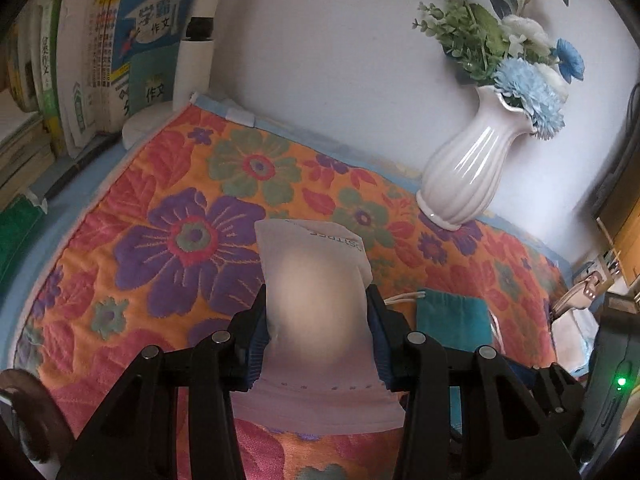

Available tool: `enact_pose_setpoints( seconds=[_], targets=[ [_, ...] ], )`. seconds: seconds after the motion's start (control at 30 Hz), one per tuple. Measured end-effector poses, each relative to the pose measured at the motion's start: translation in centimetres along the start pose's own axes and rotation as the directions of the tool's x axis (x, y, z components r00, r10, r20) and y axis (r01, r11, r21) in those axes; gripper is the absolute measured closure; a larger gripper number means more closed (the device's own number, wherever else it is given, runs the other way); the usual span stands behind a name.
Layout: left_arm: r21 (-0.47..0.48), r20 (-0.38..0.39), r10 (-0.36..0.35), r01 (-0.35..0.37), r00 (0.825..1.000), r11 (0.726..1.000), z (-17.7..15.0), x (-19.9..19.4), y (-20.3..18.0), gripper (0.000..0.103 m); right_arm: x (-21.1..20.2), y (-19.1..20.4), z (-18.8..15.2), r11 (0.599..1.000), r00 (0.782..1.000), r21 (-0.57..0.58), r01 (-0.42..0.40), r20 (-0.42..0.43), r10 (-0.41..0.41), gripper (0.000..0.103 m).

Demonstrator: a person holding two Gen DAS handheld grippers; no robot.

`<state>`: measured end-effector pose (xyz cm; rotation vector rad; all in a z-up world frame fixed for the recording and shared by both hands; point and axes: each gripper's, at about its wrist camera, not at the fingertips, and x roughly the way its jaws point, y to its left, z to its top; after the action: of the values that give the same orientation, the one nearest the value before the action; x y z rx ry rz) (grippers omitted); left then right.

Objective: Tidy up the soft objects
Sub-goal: 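Grasp the white face mask with the left gripper while the right grasps the teal pouch, then carry the face mask and teal pouch over the basket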

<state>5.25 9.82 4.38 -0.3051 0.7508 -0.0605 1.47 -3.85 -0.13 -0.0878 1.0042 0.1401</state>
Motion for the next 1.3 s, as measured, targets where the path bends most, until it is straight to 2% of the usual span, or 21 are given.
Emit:
enact_pose_setpoints(
  seconds=[0.03, 0.13, 0.2, 0.27, 0.3, 0.37, 0.47, 0.5, 0.63, 0.67, 0.73, 0.77, 0.8, 0.87, 0.97, 1.03, 1.07, 1.1, 1.17, 1.23, 1.3],
  targets=[
    [0.009, 0.001, 0.002, -0.002, 1.000, 1.000, -0.1, 0.0, -0.1, 0.062, -0.1, -0.1, 0.0, 1.000, 1.000, 0.004, 0.006, 0.006, -0.006, 0.007],
    [0.050, 0.007, 0.013, -0.013, 1.000, 0.999, -0.3, -0.1, -0.9, 0.062, -0.6, -0.5, 0.0, 1.000, 0.999, 0.016, 0.007, 0.036, -0.008, 0.032],
    [0.074, 0.012, 0.017, -0.018, 1.000, 0.997, -0.5, -0.1, -1.2, 0.062, -1.2, -0.8, -0.2, 1.000, 0.998, 0.013, 0.009, 0.062, -0.010, 0.064],
    [0.094, 0.024, 0.035, -0.037, 0.999, 0.995, -0.6, -0.3, -1.6, 0.062, -2.0, -1.2, -0.6, 0.999, 0.996, 0.009, -0.032, 0.086, 0.031, 0.081],
    [0.103, 0.030, 0.038, -0.041, 0.999, 0.994, -0.7, -0.4, -1.8, 0.062, -2.6, -1.3, -1.0, 1.000, 0.994, -0.006, -0.018, 0.105, 0.018, 0.086],
    [0.116, 0.032, 0.031, -0.035, 0.999, 0.993, -0.7, -0.4, -1.9, 0.062, -3.4, -1.7, -1.8, 1.000, 0.994, -0.017, -0.016, 0.109, 0.018, 0.087],
    [0.121, 0.030, 0.030, -0.034, 0.999, 0.992, -0.8, -0.4, -2.1, 0.062, -5.1, -3.6, -3.5, 0.989, 0.984, 0.002, -0.149, 0.101, 0.148, 0.087],
    [0.121, 0.030, 0.028, -0.031, 0.999, 0.992, -0.8, -0.5, -2.1, 0.062, -5.5, -4.0, -3.9, 0.986, 0.982, -0.006, -0.164, 0.095, 0.164, 0.087],
    [0.125, 0.028, 0.025, -0.029, 0.999, 0.992, -0.9, -0.5, -2.2, 0.062, -5.3, -5.1, -5.0, 0.987, 0.987, -0.025, -0.157, 0.040, 0.158, 0.086],
    [0.126, 0.027, 0.027, -0.030, 0.999, 0.992, -0.9, -0.5, -2.3, 0.062, -5.0, -5.3, -5.2, 0.986, 0.986, -0.012, -0.167, 0.029, 0.167, 0.082],
    [0.130, 0.023, 0.025, -0.028, 0.999, 0.991, -0.9, -0.4, -2.3, 0.062, -4.5, -5.9, -5.0, 0.978, 0.978, 0.039, -0.207, 0.018, 0.206, 0.065],
    [0.132, 0.021, 0.024, -0.027, 0.999, 0.991, -0.9, -0.3, -2.3, 0.062, -4.4, -6.0, -4.9, 0.967, 0.969, 0.064, -0.247, 0.018, 0.246, 0.048],
    [0.134, 0.020, 0.024, -0.027, 1.000, 0.991, -0.8, -0.3, -2.3, 0.062, -4.2, -5.9, -4.8, 0.962, 0.965, 0.075, -0.261, 0.022, 0.260, 0.040],
    [0.137, 0.014, 0.023, -0.025, 1.000, 0.990, -0.8, -0.2, -2.4, 0.062, -3.9, -4.7, -4.7, 0.979, 0.980, 0.044, -0.197, 0.024, 0.196, 0.039],
    [0.145, 0.015, 0.024, -0.026, 1.000, 0.989, -0.9, -0.1, -2.5, 0.062, -3.5, -2.6, -5.0, 0.998, 0.998, -0.033, -0.056, 0.038, 0.058, 0.043],
    [0.154, 0.017, 0.027, -0.030, 0.999, 0.988, -0.9, -0.2, -2.7, 0.062, -3.9, -1.6, -5.3, 0.997, 0.998, -0.071, -0.007, 0.062, 0.011, 0.061],
    [0.160, 0.019, 0.029, -0.032, 0.999, 0.987, -1.0, -0.2, -2.8, 0.062, -4.1, -1.5, -5.4, 0.997, 0.998, -0.079, -0.002, 0.069, 0.008, 0.073],
    [0.166, 0.024, 0.031, -0.034, 0.999, 0.986, -1.0, -0.2, -2.9, 0.062, -4.3, -1.6, -5.5, 0.997, 0.997, -0.080, -0.001, 0.072, 0.007, 0.079],
    [0.182, 0.034, 0.022, -0.028, 0.999, 0.983, -1.1, -0.5, -3.3, 0.062, -4.6, -2.2, -5.7, 0.998, 0.997, -0.054, -0.038, 0.067, 0.042, 0.084],
    [0.199, 0.034, -0.004, -0.002, 0.999, 0.980, -1.4, -0.9, -3.8, 0.062, -5.6, -3.6, -6.4, 0.994, 0.992, 0.005, -0.107, 0.067, 0.106, 0.085],
    [0.218, 0.016, -0.042, 0.037, 0.999, 0.975, -1.9, -1.4, -4.9, 0.062, -6.4, -4.6, -7.2, 0.990, 0.989, 0.036, -0.133, 0.069, 0.130, 0.085]
  ],
)
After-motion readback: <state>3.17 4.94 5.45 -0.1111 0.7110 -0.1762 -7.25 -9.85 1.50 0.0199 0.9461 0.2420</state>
